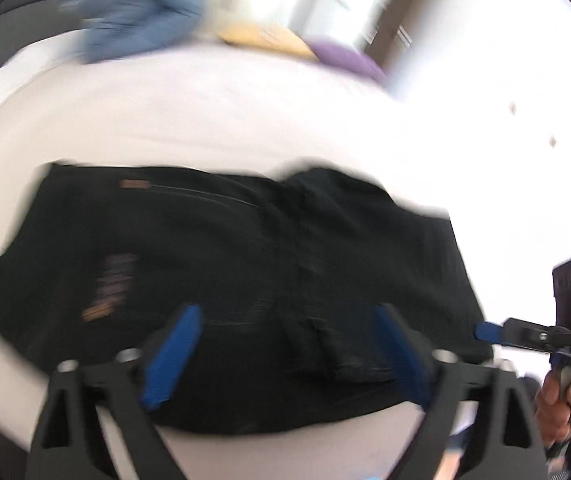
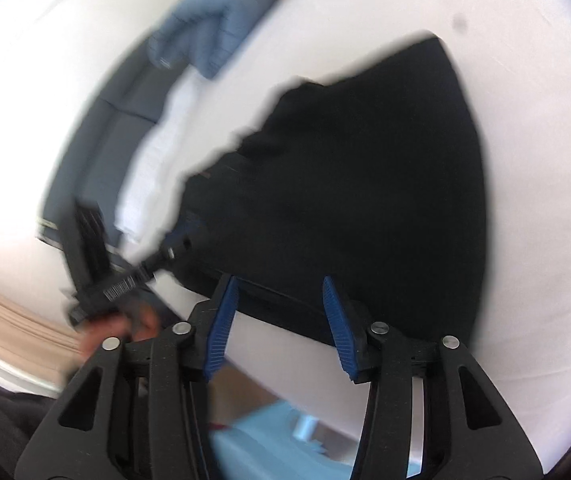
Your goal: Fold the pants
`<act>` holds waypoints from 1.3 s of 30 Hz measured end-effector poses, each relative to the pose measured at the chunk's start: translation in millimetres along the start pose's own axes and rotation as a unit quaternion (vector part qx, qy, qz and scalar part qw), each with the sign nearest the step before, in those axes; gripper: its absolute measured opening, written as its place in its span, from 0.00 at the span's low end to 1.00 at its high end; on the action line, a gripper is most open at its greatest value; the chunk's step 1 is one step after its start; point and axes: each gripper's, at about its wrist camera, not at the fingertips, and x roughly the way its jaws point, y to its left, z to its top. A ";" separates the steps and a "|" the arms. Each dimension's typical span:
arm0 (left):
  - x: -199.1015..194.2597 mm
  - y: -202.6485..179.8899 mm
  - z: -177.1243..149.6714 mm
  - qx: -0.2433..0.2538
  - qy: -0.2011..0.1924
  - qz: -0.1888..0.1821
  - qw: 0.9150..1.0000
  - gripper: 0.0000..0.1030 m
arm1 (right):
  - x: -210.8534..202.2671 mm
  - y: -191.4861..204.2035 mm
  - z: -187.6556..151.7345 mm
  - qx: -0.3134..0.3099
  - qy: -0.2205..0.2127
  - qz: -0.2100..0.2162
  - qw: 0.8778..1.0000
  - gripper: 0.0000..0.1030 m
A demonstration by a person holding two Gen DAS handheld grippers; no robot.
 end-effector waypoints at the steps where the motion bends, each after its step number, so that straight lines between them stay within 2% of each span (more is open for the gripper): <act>1: -15.5 18.5 -2.3 -0.034 -0.019 0.005 0.999 0.95 | 0.2 8.8 3.5 -0.005 -0.010 0.012 1.000 0.55; 4: -44.4 75.1 -11.4 -0.133 -0.043 0.009 0.990 0.95 | 17.0 35.2 13.8 -0.027 -0.016 0.039 0.999 0.58; 5: -53.4 99.3 -15.1 -0.173 -0.054 0.008 0.983 0.95 | 24.7 41.0 17.1 -0.030 -0.011 0.041 0.999 0.58; 8: -65.2 142.2 -21.4 -0.236 -0.075 0.019 0.969 0.95 | 56.4 55.5 26.6 -0.025 0.009 0.055 0.998 0.58; 12: -58.9 190.9 -32.4 -0.337 -0.074 -0.032 0.938 0.95 | 89.7 66.0 35.9 -0.008 0.017 0.079 0.997 0.58; 16: -37.6 211.2 -37.2 -0.378 -0.069 -0.074 0.920 0.93 | 115.0 71.5 45.9 0.014 0.026 0.102 0.994 0.58; 20: -19.3 216.4 -34.7 -0.394 -0.069 -0.107 0.910 0.93 | 131.1 70.4 55.9 0.030 0.038 0.113 0.992 0.58; 22: -16.3 221.2 -29.1 -0.403 -0.069 -0.113 0.906 0.87 | 137.9 70.4 61.7 0.032 0.045 0.109 0.992 0.58; 23: -12.8 223.6 -26.7 -0.409 -0.067 -0.116 0.903 0.74 | 143.1 71.6 66.2 0.031 0.052 0.106 0.993 0.58; 24: -11.5 225.8 -27.7 -0.416 -0.064 -0.123 0.899 0.55 | 147.0 72.0 70.7 0.032 0.056 0.105 0.992 0.58; 26: -1.7 233.3 -28.2 -0.432 -0.055 -0.141 0.889 0.30 | 154.5 71.3 80.9 0.036 0.063 0.094 0.993 0.58; 27: -1.5 236.1 -30.2 -0.438 -0.055 -0.145 0.885 0.26 | 158.9 70.0 85.0 0.037 0.069 0.088 0.993 0.58; 29: -2.6 235.8 -30.9 -0.435 -0.059 -0.144 0.887 0.23 | 167.7 67.7 91.6 0.042 0.083 0.078 0.993 0.58; 31: -5.8 233.1 -30.4 -0.427 -0.064 -0.140 0.891 0.19 | 179.2 65.5 97.6 0.041 0.103 0.051 0.993 0.58; 34: -10.8 228.8 -27.4 -0.420 -0.072 -0.137 0.894 0.17 | 202.0 52.3 100.7 0.053 0.147 -0.021 0.988 0.56; 39: -22.1 212.8 -14.4 -0.388 -0.086 -0.125 0.909 0.15 | 209.5 46.6 100.0 0.061 0.127 -0.033 0.990 0.57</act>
